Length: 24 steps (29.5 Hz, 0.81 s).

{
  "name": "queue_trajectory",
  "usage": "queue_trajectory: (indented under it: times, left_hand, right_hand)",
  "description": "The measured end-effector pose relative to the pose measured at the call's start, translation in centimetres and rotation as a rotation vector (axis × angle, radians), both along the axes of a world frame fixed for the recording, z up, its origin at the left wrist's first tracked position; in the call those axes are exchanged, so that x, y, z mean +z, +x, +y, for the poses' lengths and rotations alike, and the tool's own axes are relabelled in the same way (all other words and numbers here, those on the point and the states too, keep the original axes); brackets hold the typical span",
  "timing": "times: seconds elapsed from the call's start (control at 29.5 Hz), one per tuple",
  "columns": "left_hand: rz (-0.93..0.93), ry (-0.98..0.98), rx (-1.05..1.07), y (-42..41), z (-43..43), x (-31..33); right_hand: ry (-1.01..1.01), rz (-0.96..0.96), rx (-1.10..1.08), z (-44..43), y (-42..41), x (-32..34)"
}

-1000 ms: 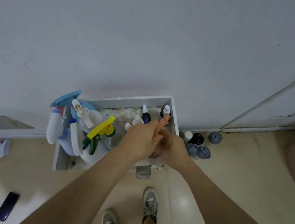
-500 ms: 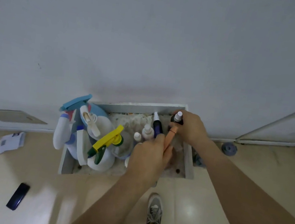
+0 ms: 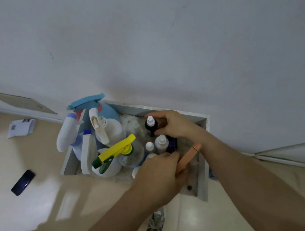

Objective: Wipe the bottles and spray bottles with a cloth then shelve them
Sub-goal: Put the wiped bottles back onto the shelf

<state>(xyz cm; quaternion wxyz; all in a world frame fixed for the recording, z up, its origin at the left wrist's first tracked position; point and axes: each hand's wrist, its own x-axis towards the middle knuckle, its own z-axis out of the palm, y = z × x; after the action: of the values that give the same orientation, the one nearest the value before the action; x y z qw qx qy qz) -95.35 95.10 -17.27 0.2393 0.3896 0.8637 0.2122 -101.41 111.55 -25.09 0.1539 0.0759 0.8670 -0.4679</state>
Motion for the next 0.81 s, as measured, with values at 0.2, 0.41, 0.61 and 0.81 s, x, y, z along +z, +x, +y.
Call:
queue_trajectory:
  times: [0.2, 0.41, 0.61, 0.81]
  left_hand:
    - [-0.013, -0.009, -0.046, 1.3, 0.2, 0.9]
    - [0.015, 0.022, 0.152, -0.1, 4.2, 2.7]
    - [0.075, 0.043, 0.208, -2.1, 8.2, 2.5]
    - [-0.522, 0.215, 0.457, -4.3, 9.6, 0.5]
  right_hand:
    - [-0.306, 0.015, -0.386, 2.3, 5.4, 2.5]
    - [-0.364, -0.096, -0.377, 4.5, 15.0, 6.0]
    - [0.111, 0.236, -0.397, 1.4, 12.4, 3.2]
    - [0.329, 0.079, -0.538, 2.4, 9.9, 1.5]
